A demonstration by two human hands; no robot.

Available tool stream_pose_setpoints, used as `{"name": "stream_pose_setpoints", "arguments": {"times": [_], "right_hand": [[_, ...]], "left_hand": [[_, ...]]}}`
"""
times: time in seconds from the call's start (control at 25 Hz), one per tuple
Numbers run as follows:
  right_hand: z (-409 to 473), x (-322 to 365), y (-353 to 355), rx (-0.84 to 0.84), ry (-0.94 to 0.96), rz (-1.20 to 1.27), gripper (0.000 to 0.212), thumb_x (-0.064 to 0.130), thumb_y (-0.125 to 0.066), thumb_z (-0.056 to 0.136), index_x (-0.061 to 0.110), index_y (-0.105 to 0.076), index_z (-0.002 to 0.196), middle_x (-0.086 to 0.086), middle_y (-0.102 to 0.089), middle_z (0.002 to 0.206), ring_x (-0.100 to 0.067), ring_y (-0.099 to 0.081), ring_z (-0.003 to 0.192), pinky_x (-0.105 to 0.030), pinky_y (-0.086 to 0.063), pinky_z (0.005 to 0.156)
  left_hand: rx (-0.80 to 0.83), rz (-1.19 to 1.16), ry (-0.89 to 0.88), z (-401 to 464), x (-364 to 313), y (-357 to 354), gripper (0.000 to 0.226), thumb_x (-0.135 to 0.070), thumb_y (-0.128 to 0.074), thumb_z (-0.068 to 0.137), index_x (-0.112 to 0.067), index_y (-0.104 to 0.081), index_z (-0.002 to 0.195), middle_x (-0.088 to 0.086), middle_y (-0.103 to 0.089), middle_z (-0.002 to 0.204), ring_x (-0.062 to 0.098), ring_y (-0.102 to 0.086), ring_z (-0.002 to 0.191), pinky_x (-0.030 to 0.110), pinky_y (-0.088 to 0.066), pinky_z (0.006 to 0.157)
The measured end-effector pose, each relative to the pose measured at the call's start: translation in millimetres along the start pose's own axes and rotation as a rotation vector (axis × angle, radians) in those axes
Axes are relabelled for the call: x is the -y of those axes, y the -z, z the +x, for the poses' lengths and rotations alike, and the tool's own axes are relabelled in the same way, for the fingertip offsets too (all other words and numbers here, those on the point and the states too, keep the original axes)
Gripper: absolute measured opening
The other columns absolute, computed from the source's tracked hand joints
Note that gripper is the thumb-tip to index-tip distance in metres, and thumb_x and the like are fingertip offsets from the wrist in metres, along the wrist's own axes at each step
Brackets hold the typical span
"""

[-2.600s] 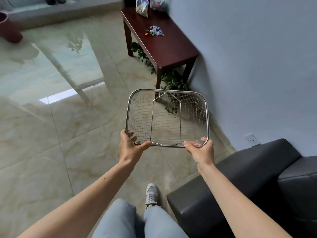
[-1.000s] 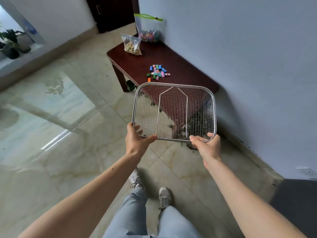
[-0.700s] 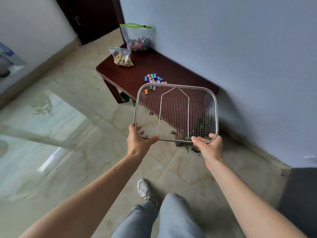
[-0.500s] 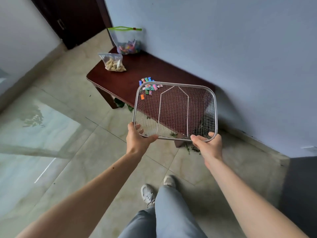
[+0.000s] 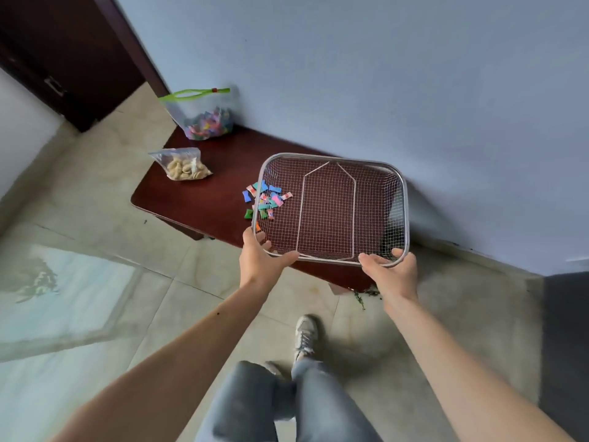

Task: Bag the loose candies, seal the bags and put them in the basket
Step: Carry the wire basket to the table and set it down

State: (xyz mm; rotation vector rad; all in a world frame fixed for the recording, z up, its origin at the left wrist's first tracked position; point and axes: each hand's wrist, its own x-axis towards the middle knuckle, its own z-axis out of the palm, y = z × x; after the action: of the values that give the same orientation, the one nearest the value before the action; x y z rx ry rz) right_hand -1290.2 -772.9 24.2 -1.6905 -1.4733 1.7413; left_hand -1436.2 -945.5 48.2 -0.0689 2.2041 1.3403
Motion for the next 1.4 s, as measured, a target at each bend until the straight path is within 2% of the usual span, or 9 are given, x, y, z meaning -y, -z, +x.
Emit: {"name": "stream_pose_setpoints", "arguments": {"times": [0.12, 0.24, 0.4, 0.6, 0.72, 1.04, 1.16, 1.24, 1.4], "right_hand": [[8.5, 10.9, -17.3, -0.033, -0.023, 0.021, 0.067, 0.013, -0.086, 0.068, 0.017, -0.038, 0.115, -0.014, -0.067, 0.105, -0.027, -0.069, 0.097, -0.045, -0.057, 0.087], [10.6, 15.3, -41.6, -0.113, -0.039, 0.072, 0.064, 0.01, -0.084, 0.07, 0.016, -0.038, 0.114, -0.014, -0.067, 0.104, -0.029, -0.069, 0.098, -0.047, -0.053, 0.095], [3.9, 4.9, -77.6, -0.23, -0.071, 0.203, 0.064, 0.006, -0.082, 0.071, 0.013, -0.037, 0.115, -0.021, -0.064, 0.109, -0.03, -0.067, 0.103, -0.05, -0.053, 0.095], [2.8, -14.4, -112.0, -0.359, -0.089, 0.333, 0.062, 0.007, -0.083, 0.069, 0.015, -0.036, 0.109, -0.021, -0.064, 0.108, -0.027, -0.068, 0.102, -0.051, -0.055, 0.092], [16.6, -23.2, -126.8, -0.423, -0.11, 0.382, 0.063, 0.013, -0.084, 0.066, 0.017, -0.036, 0.107, -0.019, -0.065, 0.107, -0.025, -0.069, 0.102, -0.049, -0.055, 0.092], [78.4, -42.9, -144.0, -0.575, -0.175, 0.381, 0.062, 0.015, -0.084, 0.07, 0.014, -0.038, 0.111, -0.016, -0.067, 0.108, -0.022, -0.069, 0.1, -0.043, -0.057, 0.09], [101.1, -51.9, -147.5, -0.62, -0.201, 0.384, 0.061, 0.016, -0.083, 0.072, 0.014, -0.038, 0.114, -0.013, -0.066, 0.111, -0.016, -0.069, 0.097, -0.025, -0.057, 0.077], [115.1, -60.1, -151.7, -0.63, -0.22, 0.384, 0.061, 0.016, -0.083, 0.074, 0.014, -0.039, 0.116, -0.011, -0.065, 0.11, -0.01, -0.068, 0.092, -0.013, -0.051, 0.065], [136.8, -73.9, -163.6, -0.625, -0.257, 0.381, 0.061, 0.017, -0.082, 0.075, 0.013, -0.038, 0.117, -0.011, -0.066, 0.11, -0.006, -0.066, 0.085, -0.014, -0.05, 0.064]], "left_hand": [[0.041, 0.035, -0.015, 29.8, -13.6, 3.5, 0.09, -0.017, -0.089, 0.065, -0.016, -0.035, 0.137, 0.004, -0.044, 0.143, 0.017, -0.054, 0.122, 0.044, -0.052, 0.099], [0.098, 0.101, -0.061, 63.8, -28.5, 12.4, 0.092, -0.018, -0.089, 0.064, -0.017, -0.035, 0.139, 0.005, -0.043, 0.137, 0.013, -0.057, 0.114, 0.043, -0.053, 0.098], [0.198, 0.241, -0.157, 105.2, -44.6, 28.4, 0.088, -0.019, -0.089, 0.064, -0.012, -0.04, 0.136, 0.007, -0.047, 0.129, 0.005, -0.051, 0.096, 0.028, -0.047, 0.094], [0.331, 0.357, -0.259, 155.5, -53.7, 28.2, 0.084, -0.024, -0.091, 0.058, -0.012, -0.045, 0.127, 0.007, -0.052, 0.122, 0.022, -0.057, 0.11, 0.042, -0.051, 0.097], [0.383, 0.378, -0.273, 182.4, -54.2, 11.8, 0.09, -0.023, -0.09, 0.062, -0.013, -0.04, 0.136, 0.005, -0.052, 0.126, 0.018, -0.057, 0.114, 0.037, -0.052, 0.095], [0.518, 0.354, -0.256, 246.3, -42.7, -50.0, 0.085, -0.011, -0.081, 0.075, -0.016, -0.032, 0.144, 0.003, -0.052, 0.134, 0.014, -0.056, 0.119, 0.007, -0.047, 0.069], [0.577, 0.363, -0.249, 276.0, -34.1, -72.2, 0.074, -0.006, -0.078, 0.076, -0.016, -0.04, 0.14, 0.005, -0.056, 0.13, 0.019, -0.06, 0.119, 0.025, -0.056, 0.083], [0.612, 0.382, -0.239, 294.0, -28.3, -83.9, 0.071, -0.002, -0.075, 0.078, -0.014, -0.042, 0.139, 0.006, -0.058, 0.128, 0.021, -0.061, 0.117, 0.028, -0.054, 0.087], [0.665, 0.439, -0.249, 325.8, -18.9, -100.0, 0.063, -0.001, -0.075, 0.078, -0.017, -0.049, 0.134, 0.004, -0.064, 0.122, 0.02, -0.065, 0.112, 0.038, -0.055, 0.096]]}}
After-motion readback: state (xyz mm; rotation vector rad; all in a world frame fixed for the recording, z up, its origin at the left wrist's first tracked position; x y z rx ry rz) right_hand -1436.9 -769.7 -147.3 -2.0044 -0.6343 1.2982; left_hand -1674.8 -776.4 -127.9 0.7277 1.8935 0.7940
